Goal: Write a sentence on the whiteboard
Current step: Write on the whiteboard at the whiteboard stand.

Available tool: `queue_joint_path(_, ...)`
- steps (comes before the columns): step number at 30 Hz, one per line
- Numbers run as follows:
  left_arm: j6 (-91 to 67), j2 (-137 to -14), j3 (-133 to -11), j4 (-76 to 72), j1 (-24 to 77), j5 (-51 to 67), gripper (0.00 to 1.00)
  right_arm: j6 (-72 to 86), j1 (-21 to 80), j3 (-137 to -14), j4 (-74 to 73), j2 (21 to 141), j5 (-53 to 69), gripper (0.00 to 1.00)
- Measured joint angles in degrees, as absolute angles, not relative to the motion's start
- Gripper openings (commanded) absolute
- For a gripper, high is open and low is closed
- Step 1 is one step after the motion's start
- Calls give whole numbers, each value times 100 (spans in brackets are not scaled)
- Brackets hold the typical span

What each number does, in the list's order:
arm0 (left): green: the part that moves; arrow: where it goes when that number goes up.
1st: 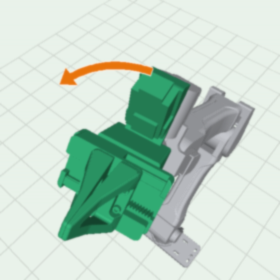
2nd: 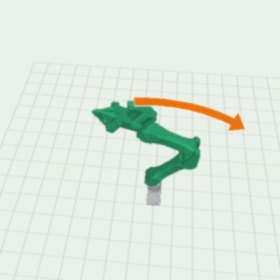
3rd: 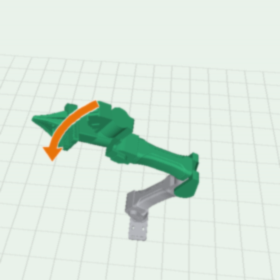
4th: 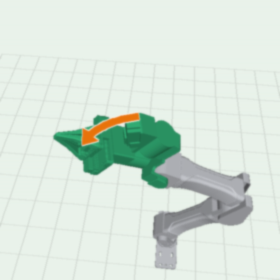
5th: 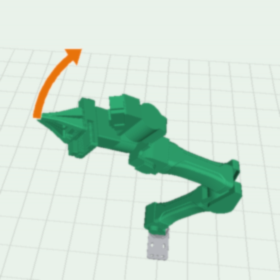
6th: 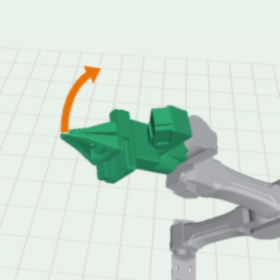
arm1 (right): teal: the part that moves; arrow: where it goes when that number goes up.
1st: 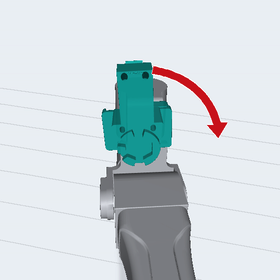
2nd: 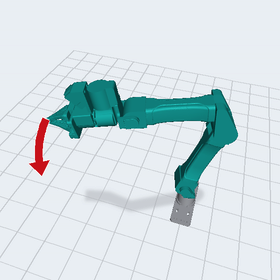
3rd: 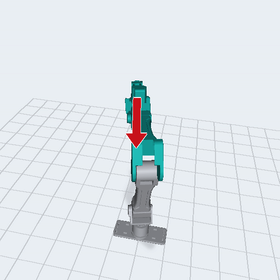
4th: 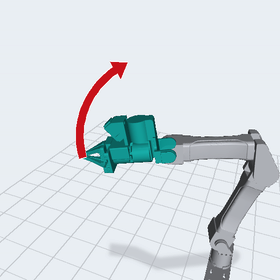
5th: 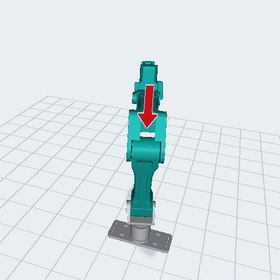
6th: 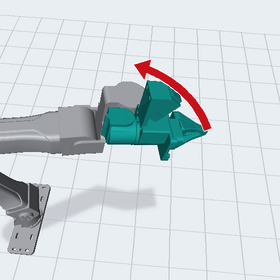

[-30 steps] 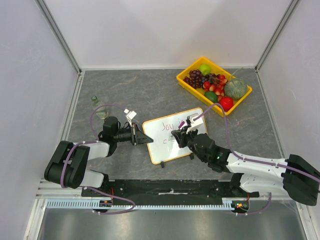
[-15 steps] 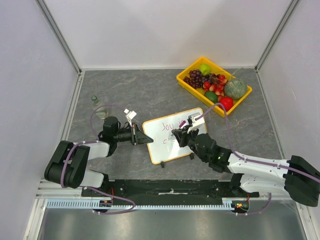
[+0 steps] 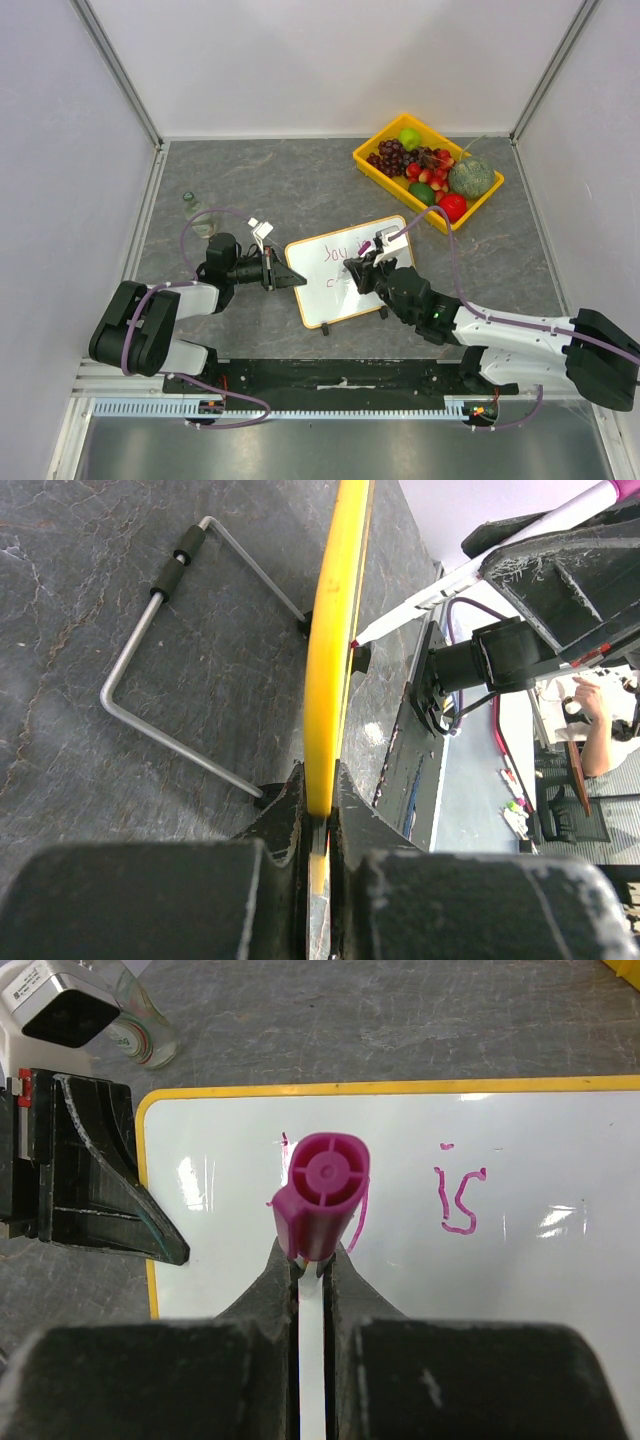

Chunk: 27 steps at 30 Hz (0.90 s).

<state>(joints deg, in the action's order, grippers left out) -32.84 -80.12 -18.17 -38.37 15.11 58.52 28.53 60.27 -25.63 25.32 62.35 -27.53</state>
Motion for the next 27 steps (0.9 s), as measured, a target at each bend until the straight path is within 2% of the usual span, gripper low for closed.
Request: queue_joint_path(27, -3284, -8012, -1817, -3835, 1511, 5852, 2, 2917, 6029, -2475, 2558, 6272, -2484, 0)
